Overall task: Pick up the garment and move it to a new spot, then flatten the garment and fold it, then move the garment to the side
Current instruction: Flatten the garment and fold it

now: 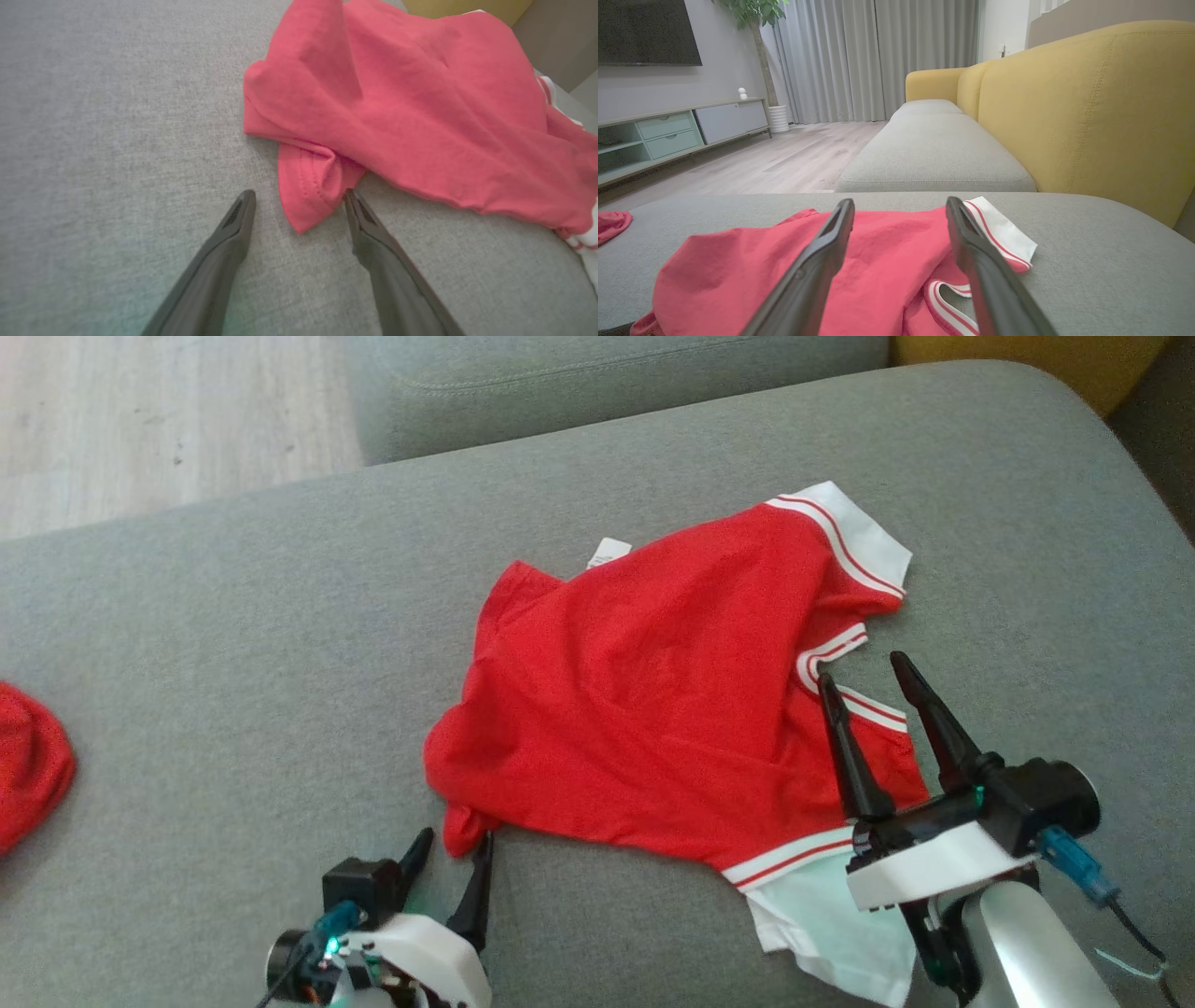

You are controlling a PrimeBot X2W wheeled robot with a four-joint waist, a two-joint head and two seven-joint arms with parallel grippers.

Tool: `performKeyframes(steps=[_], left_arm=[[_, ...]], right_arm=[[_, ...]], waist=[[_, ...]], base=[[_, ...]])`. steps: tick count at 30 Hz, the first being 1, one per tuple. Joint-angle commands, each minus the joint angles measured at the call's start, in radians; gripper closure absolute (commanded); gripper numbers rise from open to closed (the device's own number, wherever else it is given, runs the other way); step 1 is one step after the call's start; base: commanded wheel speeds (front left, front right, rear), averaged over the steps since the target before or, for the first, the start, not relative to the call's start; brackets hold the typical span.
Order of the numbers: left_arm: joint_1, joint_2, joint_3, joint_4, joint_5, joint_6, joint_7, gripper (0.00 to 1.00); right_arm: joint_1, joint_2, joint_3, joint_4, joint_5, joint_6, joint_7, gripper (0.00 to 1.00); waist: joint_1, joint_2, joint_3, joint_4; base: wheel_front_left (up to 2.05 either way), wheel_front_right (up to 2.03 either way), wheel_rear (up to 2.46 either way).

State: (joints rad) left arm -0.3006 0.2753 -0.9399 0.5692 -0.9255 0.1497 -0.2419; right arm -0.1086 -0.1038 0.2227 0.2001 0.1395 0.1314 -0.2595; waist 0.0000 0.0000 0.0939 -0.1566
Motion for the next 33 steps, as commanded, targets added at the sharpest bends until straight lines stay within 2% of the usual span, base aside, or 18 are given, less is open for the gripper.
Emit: performKeyframes(steps=[1,2,3,4,5,6,9,11,14,19,24,29,30,31,32,33], left_arm=[[-0.045,0.008,0.029,0.003,-0.004,-0.006,-0.004,0.00],[-0.048,0.004,0.032,0.018,-0.008,-0.011,-0.005,0.00],[-0.052,0.001,0.033,0.032,-0.008,-0.017,-0.006,0.32],[-0.057,-0.002,0.034,0.044,-0.008,-0.022,-0.007,0.57],[-0.061,-0.005,0.036,0.054,-0.008,-0.028,-0.008,0.87],[-0.065,-0.007,0.038,0.062,-0.008,-0.035,-0.009,1.00],[-0.080,-0.006,0.047,0.084,-0.001,-0.045,-0.012,1.00],[-0.092,0.001,0.061,0.093,0.014,-0.037,-0.016,1.00],[-0.120,0.022,0.110,0.078,0.065,0.009,-0.019,1.00],[-0.142,0.069,0.246,-0.022,0.217,0.084,-0.020,1.00],[-0.146,0.079,0.342,-0.069,0.322,0.100,-0.020,1.00],[-0.134,0.060,0.443,-0.053,0.417,0.097,-0.020,1.00],[-0.126,0.055,0.462,-0.043,0.429,0.096,-0.020,0.96],[-0.113,0.050,0.476,-0.029,0.438,0.090,-0.020,0.83],[-0.100,0.044,0.488,-0.012,0.443,0.083,-0.020,0.60],[-0.087,0.039,0.500,0.005,0.449,0.077,-0.020,0.42]], right_arm=[[-0.032,-0.004,0.022,-0.029,0.001,-0.001,-0.002,0.00],[-0.032,-0.004,0.023,-0.029,0.001,-0.001,-0.002,0.00],[-0.031,-0.004,0.022,-0.029,0.001,-0.001,-0.002,0.00],[-0.031,-0.005,0.022,-0.029,0.001,-0.001,-0.002,0.00],[-0.029,-0.005,0.022,-0.029,0.002,-0.001,-0.002,0.00],[-0.028,-0.006,0.021,-0.029,0.002,-0.001,-0.002,0.00],[-0.023,-0.005,0.021,-0.029,0.001,-0.001,-0.002,0.00],[-0.020,-0.003,0.022,-0.029,0.001,-0.001,-0.002,0.00],[-0.018,0.000,0.018,-0.029,0.001,-0.001,-0.002,0.00],[-0.013,0.007,0.014,-0.031,-0.001,-0.001,-0.002,0.00],[-0.016,0.010,0.018,-0.031,-0.001,-0.001,-0.002,0.00],[-0.027,0.011,0.027,-0.030,-0.001,-0.001,-0.002,0.00],[-0.029,0.012,0.029,-0.029,-0.001,-0.001,-0.002,0.00],[-0.030,0.012,0.031,-0.029,0.000,-0.001,-0.002,0.00],[-0.031,0.012,0.030,-0.028,0.001,-0.001,-0.002,0.00],[-0.031,0.011,0.028,-0.029,0.002,-0.001,-0.002,0.00]], waist=[[0.0000,0.0000,0.001,-0.009],[0.0000,0.0000,0.000,-0.014],[0.0000,0.0000,0.000,-0.018],[0.0000,0.0000,-0.001,-0.022],[0.0000,0.0000,-0.002,-0.025],[0.0000,0.0000,-0.004,-0.027],[0.0000,0.0000,-0.007,-0.033],[0.0000,0.0000,-0.009,-0.036],[0.0000,0.0000,-0.013,-0.034],[0.0000,0.0000,-0.015,-0.021],[0.0000,0.0000,-0.014,-0.012],[0.0000,0.0000,-0.010,-0.012],[0.0000,0.0000,-0.010,-0.015],[0.0000,0.0000,-0.010,-0.017],[0.0000,0.0000,-0.009,-0.018],[0.0000,0.0000,-0.008,-0.019]], base=[[0.00,0.00,0.00],[0.00,0.00,0.00],[0.00,0.00,0.00],[0.00,0.00,0.00],[0.00,0.00,0.00],[0.00,0.00,0.00],[0.00,0.00,0.00],[0.00,0.00,0.00],[0.00,0.00,0.00],[0.00,0.00,0.00],[0.00,0.00,0.00],[0.00,0.00,0.00],[0.00,0.00,0.00],[0.00,0.00,0.00],[0.00,0.00,0.00],[0.00,0.00,0.00]])
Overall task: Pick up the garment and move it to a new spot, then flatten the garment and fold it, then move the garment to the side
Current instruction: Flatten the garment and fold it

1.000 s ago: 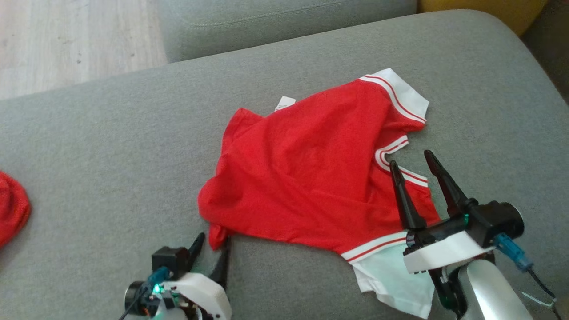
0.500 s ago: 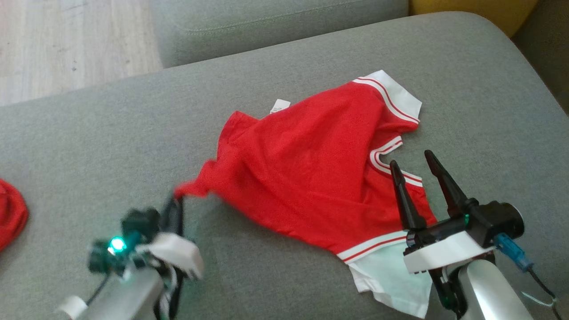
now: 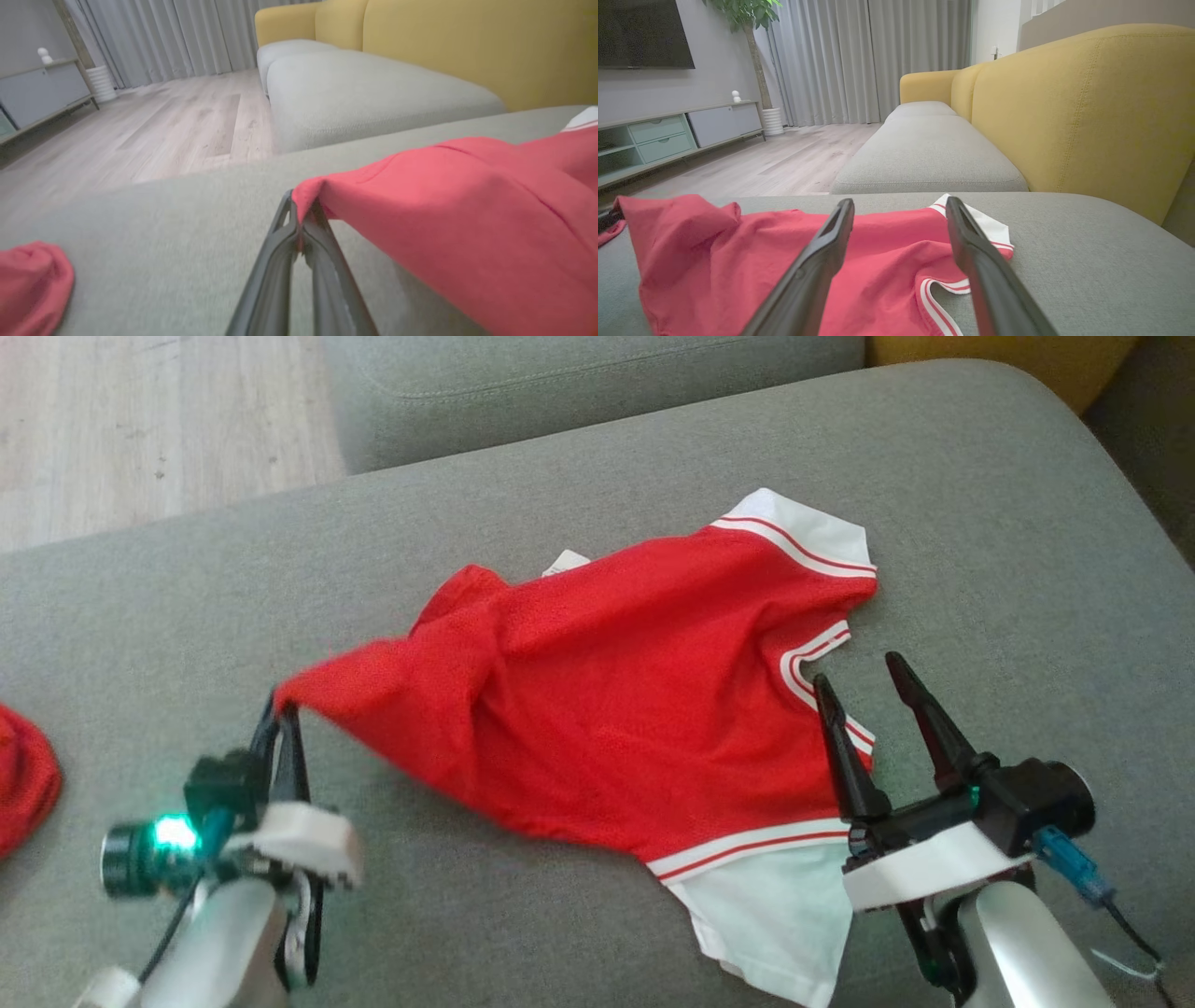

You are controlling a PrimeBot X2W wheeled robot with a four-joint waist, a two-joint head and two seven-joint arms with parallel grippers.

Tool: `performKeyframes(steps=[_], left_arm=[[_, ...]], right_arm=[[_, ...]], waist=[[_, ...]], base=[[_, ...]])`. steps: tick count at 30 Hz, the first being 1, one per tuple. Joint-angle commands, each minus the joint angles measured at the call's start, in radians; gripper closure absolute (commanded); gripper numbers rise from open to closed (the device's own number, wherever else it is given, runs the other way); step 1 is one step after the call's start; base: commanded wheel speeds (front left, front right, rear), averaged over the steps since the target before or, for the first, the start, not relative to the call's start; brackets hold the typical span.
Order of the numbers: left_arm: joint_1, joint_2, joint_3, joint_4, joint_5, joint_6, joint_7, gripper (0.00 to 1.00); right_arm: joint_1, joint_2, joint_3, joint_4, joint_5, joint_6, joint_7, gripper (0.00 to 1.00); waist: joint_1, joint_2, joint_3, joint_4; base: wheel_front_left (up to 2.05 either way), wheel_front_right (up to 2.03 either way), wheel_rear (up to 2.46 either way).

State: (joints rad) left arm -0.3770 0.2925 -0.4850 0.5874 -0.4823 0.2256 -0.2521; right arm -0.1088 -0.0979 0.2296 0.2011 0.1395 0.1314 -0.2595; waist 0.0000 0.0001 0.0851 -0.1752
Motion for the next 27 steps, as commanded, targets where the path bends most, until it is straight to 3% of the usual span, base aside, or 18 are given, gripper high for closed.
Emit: performKeyframes(steps=[1,2,9,17,23,27], left_arm=[[0.001,0.016,0.058,0.001,0.010,-0.004,-0.010,0.05],[0.014,0.010,0.071,0.018,0.012,-0.007,-0.010,0.00],[0.103,-0.022,0.180,0.038,0.037,-0.007,-0.010,0.00],[0.204,-0.084,0.292,-0.128,0.090,-0.018,-0.010,0.00],[0.245,-0.140,0.268,-0.204,0.142,-0.081,-0.010,0.00],[0.266,-0.169,0.201,-0.214,0.173,-0.127,-0.010,0.00]], right_arm=[[-0.029,0.004,0.017,-0.030,0.003,-0.001,-0.002,0.00],[-0.028,0.003,0.014,-0.030,0.003,-0.001,-0.002,0.00],[-0.020,-0.001,0.002,-0.034,0.002,-0.001,-0.002,0.00],[-0.017,0.001,-0.007,-0.038,-0.003,-0.001,-0.002,0.00],[-0.016,0.004,0.005,-0.033,-0.005,-0.001,-0.002,0.00],[-0.011,0.006,0.008,-0.035,-0.003,-0.001,-0.002,0.00]], waist=[[0.0000,-0.0001,0.002,-0.001],[0.0000,-0.0001,0.003,-0.001],[0.0000,-0.0001,0.004,0.005],[0.0000,-0.0001,-0.006,0.016],[0.0000,-0.0001,-0.020,0.002],[0.0000,-0.0001,-0.026,-0.022]], base=[[0.00,0.00,0.00],[0.00,0.00,0.00],[0.00,0.00,0.00],[0.00,0.00,0.00],[0.00,0.00,0.00],[0.00,0.00,0.00]])
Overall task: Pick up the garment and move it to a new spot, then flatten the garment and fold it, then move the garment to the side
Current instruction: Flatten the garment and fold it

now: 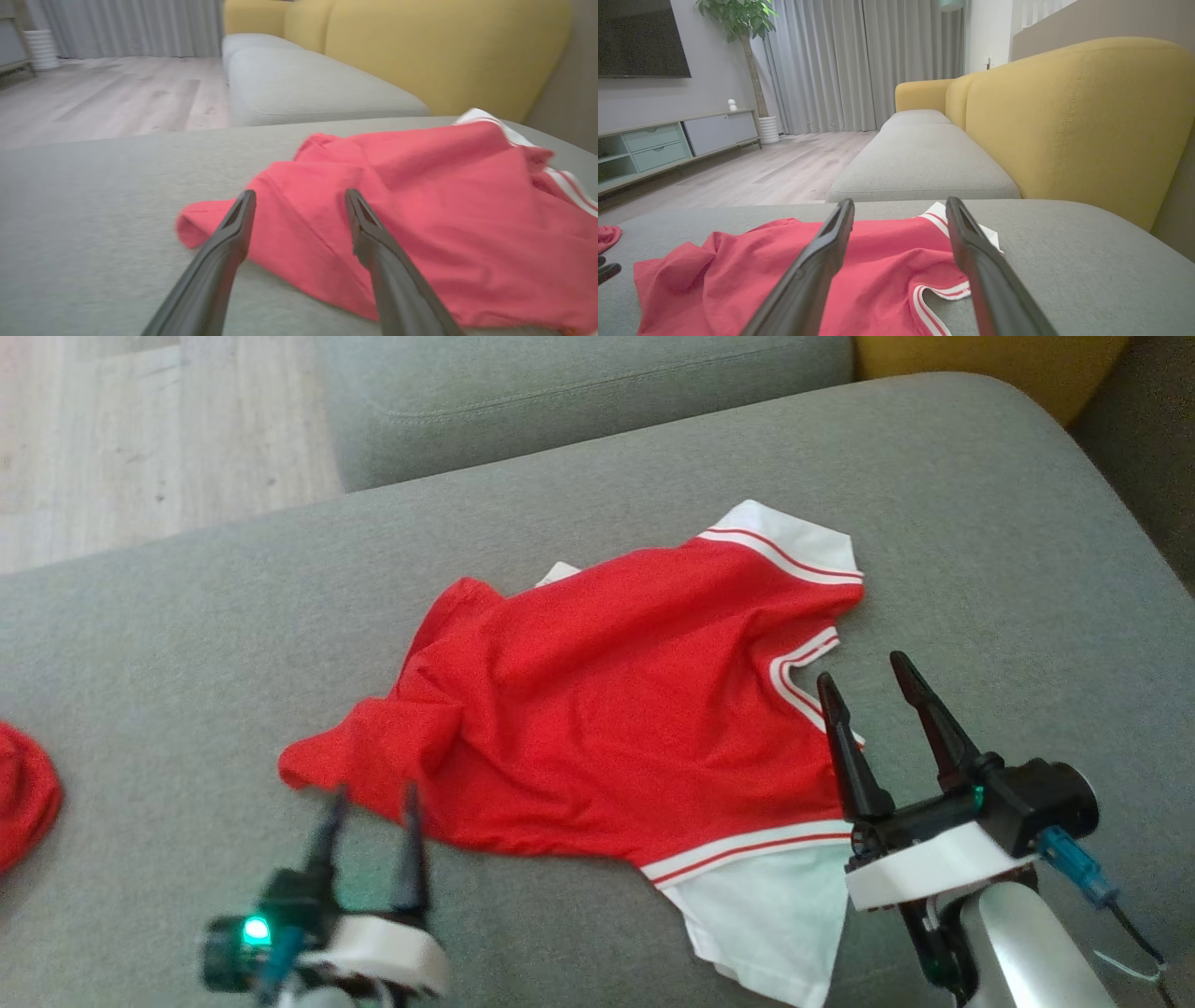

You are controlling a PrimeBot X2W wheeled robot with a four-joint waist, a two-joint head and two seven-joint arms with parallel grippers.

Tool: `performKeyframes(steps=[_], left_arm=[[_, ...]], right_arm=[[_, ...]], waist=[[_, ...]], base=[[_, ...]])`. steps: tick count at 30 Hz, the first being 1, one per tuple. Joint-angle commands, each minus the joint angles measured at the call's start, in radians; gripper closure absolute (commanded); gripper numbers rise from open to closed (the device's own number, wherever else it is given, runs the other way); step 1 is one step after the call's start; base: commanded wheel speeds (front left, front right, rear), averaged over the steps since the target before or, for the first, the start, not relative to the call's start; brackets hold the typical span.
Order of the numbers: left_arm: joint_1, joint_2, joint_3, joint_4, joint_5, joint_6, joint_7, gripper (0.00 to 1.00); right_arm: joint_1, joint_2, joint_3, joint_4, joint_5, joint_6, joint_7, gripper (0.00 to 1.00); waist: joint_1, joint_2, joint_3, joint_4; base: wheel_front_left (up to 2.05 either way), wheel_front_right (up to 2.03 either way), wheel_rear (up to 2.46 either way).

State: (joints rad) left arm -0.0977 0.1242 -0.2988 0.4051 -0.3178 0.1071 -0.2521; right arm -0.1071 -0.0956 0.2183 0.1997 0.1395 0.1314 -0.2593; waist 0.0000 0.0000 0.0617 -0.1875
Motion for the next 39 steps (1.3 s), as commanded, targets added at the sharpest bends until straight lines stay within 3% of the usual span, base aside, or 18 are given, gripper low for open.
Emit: performKeyframes(steps=[1,8,17,25,33,36,37,39], left_arm=[[-0.007,-0.007,-0.011,-0.030,0.014,-0.025,-0.007,0.00],[-0.004,-0.034,-0.106,-0.009,0.022,-0.072,0.051,0.00],[-0.115,0.001,-0.073,0.036,0.051,-0.006,0.090,0.00],[-0.193,0.028,-0.091,0.097,0.066,-0.002,0.219,0.00],[-0.256,-0.004,-0.095,0.152,0.024,-0.020,0.287,0.00],[-0.277,-0.016,-0.103,0.174,0.019,-0.019,0.300,0.18],[-0.283,-0.017,-0.105,0.186,0.021,-0.017,0.305,0.36],[-0.292,-0.019,-0.111,0.213,0.022,-0.013,0.314,0.64]], right_arm=[[-0.012,0.005,0.020,-0.034,-0.002,-0.001,-0.002,0.00],[-0.011,0.006,0.013,-0.039,-0.001,-0.001,-0.002,0.00],[-0.019,0.008,0.015,-0.040,0.000,-0.001,-0.002,0.00],[-0.029,0.011,0.019,-0.036,0.001,-0.001,-0.002,0.00],[-0.037,0.015,0.024,-0.039,0.005,-0.001,-0.002,0.00],[-0.040,0.016,0.025,-0.037,0.004,-0.001,-0.002,0.00],[-0.042,0.016,0.027,-0.036,0.004,-0.001,-0.002,0.00],[-0.046,0.017,0.032,-0.035,0.005,-0.001,-0.002,0.00]], waist=[[0.0000,0.0000,-0.001,-0.018],[0.0000,0.0000,0.016,-0.050],[0.0000,0.0000,0.034,-0.086],[0.0000,0.0000,0.043,-0.103],[0.0000,0.0000,0.059,-0.119],[0.0000,0.0000,0.063,-0.124],[0.0000,0.0000,0.064,-0.127],[0.0000,0.0000,0.066,-0.133]], base=[[0.00,0.00,0.00],[0.00,0.00,0.00],[0.00,0.00,0.00],[0.00,0.00,0.00],[0.00,0.00,0.00],[0.00,0.00,0.00],[0.00,0.00,0.00],[0.00,0.00,0.00]])
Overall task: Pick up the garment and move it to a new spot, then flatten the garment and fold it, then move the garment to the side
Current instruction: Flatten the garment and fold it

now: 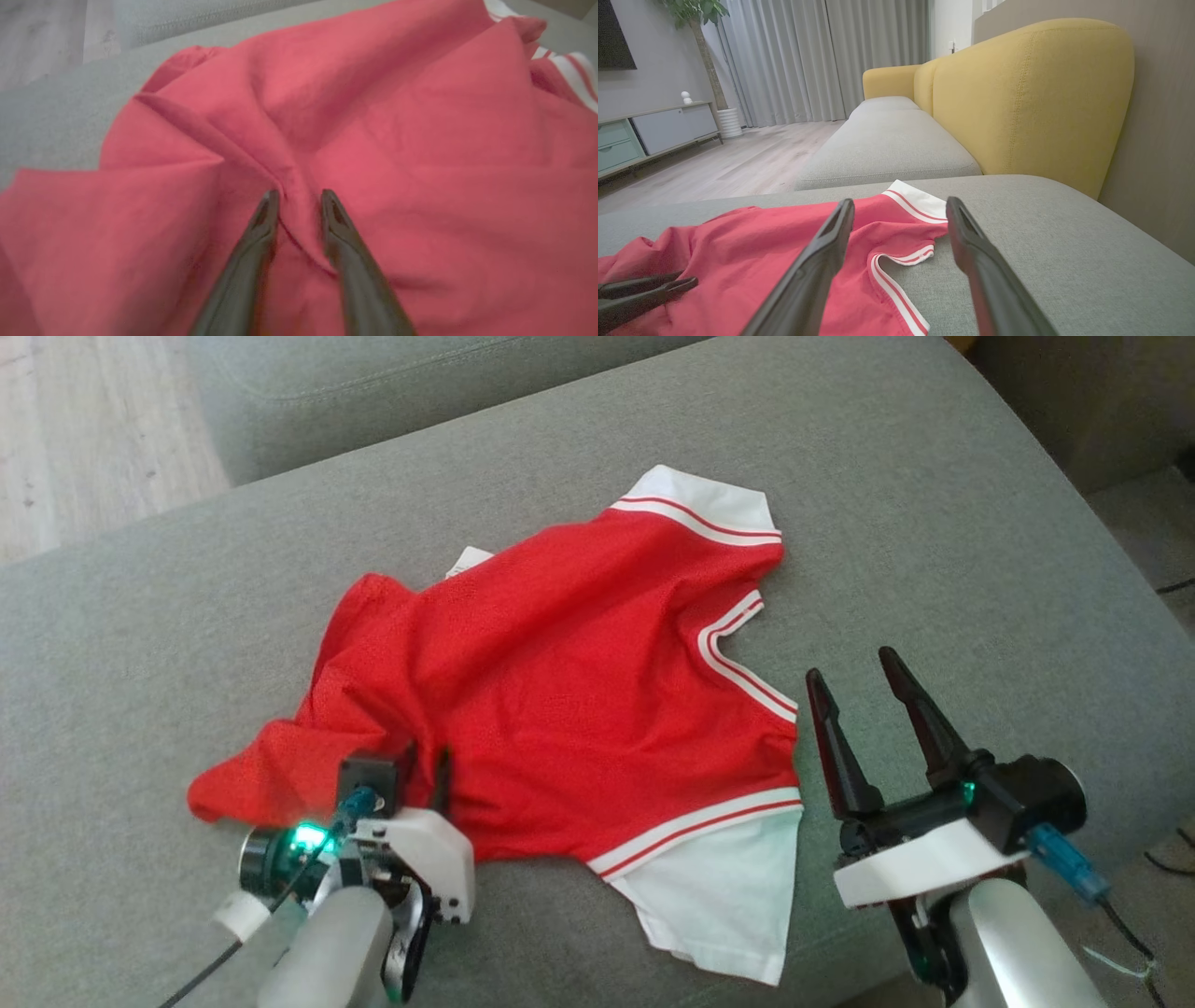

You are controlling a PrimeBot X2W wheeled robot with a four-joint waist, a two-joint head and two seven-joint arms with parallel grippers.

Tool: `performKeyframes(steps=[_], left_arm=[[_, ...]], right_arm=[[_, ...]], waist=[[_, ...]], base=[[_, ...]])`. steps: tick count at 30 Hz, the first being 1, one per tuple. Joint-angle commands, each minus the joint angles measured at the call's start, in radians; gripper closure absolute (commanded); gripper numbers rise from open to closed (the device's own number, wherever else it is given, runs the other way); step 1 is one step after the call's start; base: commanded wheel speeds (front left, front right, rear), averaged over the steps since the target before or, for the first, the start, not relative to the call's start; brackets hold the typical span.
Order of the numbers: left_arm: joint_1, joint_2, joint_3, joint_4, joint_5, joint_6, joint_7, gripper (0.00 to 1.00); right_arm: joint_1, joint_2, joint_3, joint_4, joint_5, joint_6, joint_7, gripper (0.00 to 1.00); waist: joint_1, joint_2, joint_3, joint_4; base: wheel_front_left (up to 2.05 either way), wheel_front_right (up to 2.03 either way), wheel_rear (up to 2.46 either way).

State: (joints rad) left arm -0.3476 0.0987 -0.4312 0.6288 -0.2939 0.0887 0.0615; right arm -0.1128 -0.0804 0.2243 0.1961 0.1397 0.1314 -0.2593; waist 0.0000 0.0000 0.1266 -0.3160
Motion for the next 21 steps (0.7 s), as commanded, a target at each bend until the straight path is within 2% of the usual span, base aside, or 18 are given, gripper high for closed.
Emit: performKeyframes(steps=[1,2,11,21], left_arm=[[-0.045,0.006,0.019,0.003,-0.001,0.006,0.006,0.78],[-0.049,0.006,0.016,0.014,0.000,0.006,0.009,1.00],[-0.102,0.001,0.010,0.021,-0.007,-0.009,-0.030,1.00],[-0.287,-0.011,-0.010,0.020,0.020,-0.007,-0.042,1.00]], right_arm=[[-0.041,0.002,0.027,-0.031,0.005,-0.001,-0.002,0.00],[-0.042,0.002,0.028,-0.031,0.006,-0.001,-0.002,0.00],[-0.044,0.001,0.022,-0.035,0.008,-0.001,-0.002,0.00],[-0.072,0.006,0.038,-0.038,0.014,-0.001,-0.002,0.00]], waist=[[0.0000,0.0000,0.002,-0.007],[0.0000,0.0000,0.003,-0.009],[0.0000,0.0000,0.021,-0.023],[0.0000,0.0000,0.068,-0.048]], base=[[0.00,0.00,0.00],[0.00,0.00,0.00],[0.00,0.00,0.00],[0.00,0.00,0.00]])
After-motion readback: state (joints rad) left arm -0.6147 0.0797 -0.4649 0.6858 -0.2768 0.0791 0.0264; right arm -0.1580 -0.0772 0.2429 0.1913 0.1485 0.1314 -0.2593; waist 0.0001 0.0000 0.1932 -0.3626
